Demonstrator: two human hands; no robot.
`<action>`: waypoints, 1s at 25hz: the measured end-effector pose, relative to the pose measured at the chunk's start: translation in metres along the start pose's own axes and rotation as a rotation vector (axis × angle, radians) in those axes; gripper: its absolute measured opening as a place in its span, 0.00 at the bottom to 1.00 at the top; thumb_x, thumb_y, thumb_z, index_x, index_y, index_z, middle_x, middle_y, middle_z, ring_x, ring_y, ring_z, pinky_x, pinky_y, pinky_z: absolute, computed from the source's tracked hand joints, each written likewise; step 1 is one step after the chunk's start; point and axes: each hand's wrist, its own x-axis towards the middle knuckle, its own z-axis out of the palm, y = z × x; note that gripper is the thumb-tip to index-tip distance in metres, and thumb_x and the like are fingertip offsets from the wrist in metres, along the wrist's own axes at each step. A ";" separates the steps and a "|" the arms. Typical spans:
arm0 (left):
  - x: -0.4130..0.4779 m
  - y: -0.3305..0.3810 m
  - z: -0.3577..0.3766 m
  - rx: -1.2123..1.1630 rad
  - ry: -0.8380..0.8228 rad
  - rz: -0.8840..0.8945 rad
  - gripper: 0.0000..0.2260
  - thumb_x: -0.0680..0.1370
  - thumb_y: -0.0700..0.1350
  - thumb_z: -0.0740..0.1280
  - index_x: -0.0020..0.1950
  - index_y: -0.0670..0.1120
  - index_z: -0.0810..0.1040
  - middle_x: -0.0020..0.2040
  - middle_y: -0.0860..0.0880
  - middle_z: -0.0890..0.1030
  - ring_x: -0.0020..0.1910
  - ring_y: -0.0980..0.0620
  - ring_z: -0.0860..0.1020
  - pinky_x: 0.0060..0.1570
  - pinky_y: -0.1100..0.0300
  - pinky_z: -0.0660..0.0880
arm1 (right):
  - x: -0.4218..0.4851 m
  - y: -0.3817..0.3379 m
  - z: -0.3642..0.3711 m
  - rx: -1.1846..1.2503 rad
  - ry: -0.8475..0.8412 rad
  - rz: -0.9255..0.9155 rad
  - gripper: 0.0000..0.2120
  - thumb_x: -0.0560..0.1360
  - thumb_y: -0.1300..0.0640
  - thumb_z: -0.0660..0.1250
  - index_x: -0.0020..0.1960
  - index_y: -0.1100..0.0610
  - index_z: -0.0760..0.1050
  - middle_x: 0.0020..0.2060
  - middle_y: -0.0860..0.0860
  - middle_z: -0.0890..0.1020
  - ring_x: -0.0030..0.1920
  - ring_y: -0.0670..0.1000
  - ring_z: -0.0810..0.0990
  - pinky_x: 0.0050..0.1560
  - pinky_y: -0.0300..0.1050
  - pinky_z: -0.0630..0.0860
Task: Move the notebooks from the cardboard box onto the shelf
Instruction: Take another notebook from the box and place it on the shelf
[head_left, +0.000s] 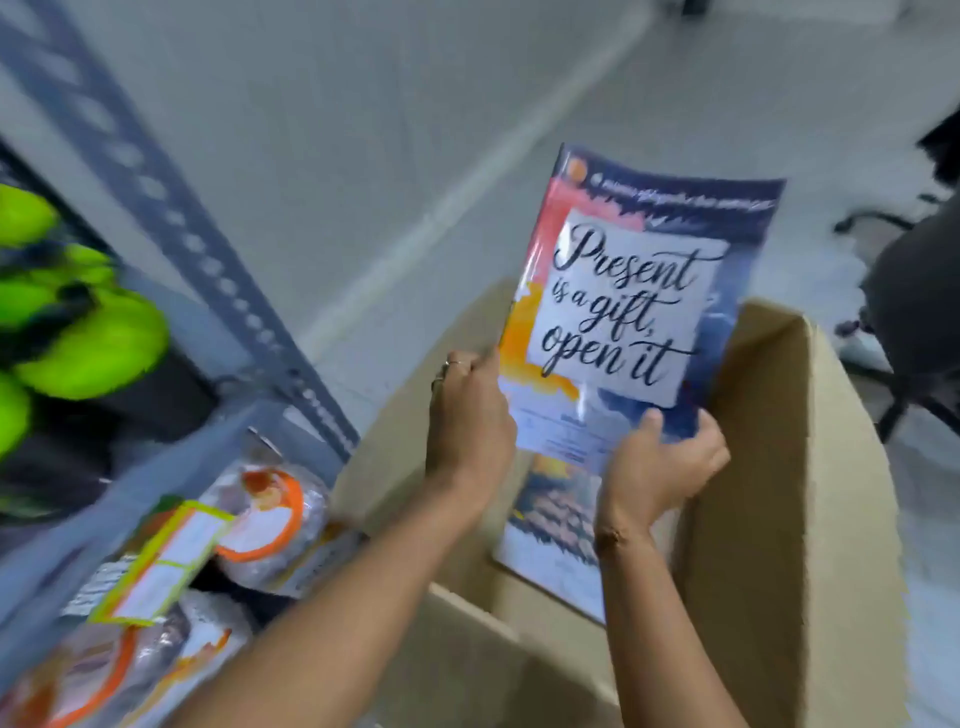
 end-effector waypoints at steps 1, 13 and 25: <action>-0.007 0.001 -0.046 -0.040 0.196 0.073 0.16 0.74 0.36 0.65 0.62 0.43 0.77 0.53 0.42 0.78 0.53 0.45 0.76 0.52 0.57 0.71 | -0.018 -0.038 -0.001 0.122 -0.014 -0.107 0.19 0.72 0.66 0.66 0.62 0.68 0.70 0.59 0.64 0.72 0.59 0.58 0.72 0.53 0.27 0.65; -0.126 -0.055 -0.481 0.348 1.014 -0.384 0.12 0.76 0.45 0.67 0.35 0.39 0.74 0.33 0.40 0.71 0.44 0.34 0.76 0.39 0.52 0.64 | -0.288 -0.384 0.017 0.495 -0.953 -0.953 0.13 0.71 0.63 0.66 0.56 0.59 0.78 0.49 0.57 0.83 0.52 0.55 0.79 0.47 0.40 0.68; -0.070 -0.039 -0.410 0.655 0.990 -0.063 0.14 0.76 0.40 0.63 0.60 0.37 0.77 0.58 0.35 0.80 0.58 0.34 0.75 0.60 0.48 0.67 | -0.234 -0.312 0.026 0.671 -0.634 -1.054 0.12 0.75 0.67 0.62 0.58 0.67 0.75 0.53 0.60 0.83 0.54 0.57 0.82 0.54 0.43 0.73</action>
